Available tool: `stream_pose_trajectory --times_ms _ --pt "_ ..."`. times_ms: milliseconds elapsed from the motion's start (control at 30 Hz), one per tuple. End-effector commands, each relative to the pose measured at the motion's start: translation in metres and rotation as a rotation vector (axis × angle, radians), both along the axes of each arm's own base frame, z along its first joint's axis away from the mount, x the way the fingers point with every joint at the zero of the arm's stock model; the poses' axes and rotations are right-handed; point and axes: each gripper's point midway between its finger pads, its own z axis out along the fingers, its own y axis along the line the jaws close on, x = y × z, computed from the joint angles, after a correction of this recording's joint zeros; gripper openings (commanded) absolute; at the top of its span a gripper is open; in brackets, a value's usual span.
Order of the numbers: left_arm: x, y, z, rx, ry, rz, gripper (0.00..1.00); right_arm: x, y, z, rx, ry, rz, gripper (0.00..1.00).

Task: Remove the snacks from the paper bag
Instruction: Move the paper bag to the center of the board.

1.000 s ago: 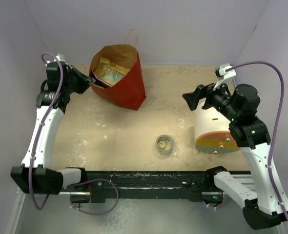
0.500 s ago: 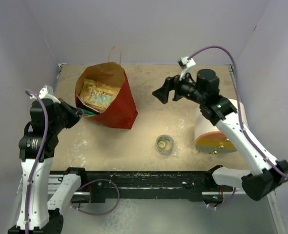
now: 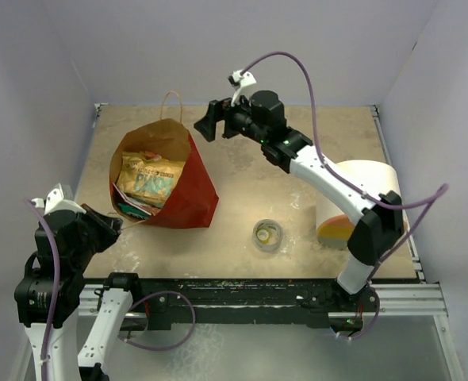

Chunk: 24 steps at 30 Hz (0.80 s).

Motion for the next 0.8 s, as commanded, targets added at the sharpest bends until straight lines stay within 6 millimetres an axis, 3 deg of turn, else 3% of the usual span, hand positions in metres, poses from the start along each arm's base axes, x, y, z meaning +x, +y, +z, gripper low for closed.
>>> stream_pose_trajectory --times_ms 0,200,333,400,467,633,767 --pt "-0.016 0.008 -0.01 0.034 0.017 0.026 0.03 0.026 0.028 0.049 0.092 -0.155 -0.022 0.97" --pt "-0.016 0.004 -0.009 0.011 0.001 0.016 0.08 0.054 0.08 0.037 0.065 -0.216 0.033 0.92" --pt "-0.008 0.001 -0.004 -0.003 -0.012 0.005 0.13 0.07 0.1 0.034 0.058 -0.223 0.046 0.86" --pt "-0.004 0.0 -0.002 -0.01 -0.02 0.006 0.15 0.078 0.104 0.031 0.051 -0.225 0.036 0.73" --pt "0.001 0.0 0.002 -0.01 -0.028 0.007 0.19 0.082 0.105 0.033 0.047 -0.227 0.018 0.48" --pt "0.015 0.002 0.006 -0.019 -0.018 0.03 0.39 0.077 0.098 0.049 0.055 -0.242 0.009 0.04" --pt "0.026 0.0 0.001 -0.089 0.011 0.079 0.52 0.067 0.089 0.057 0.075 -0.231 0.002 0.0"
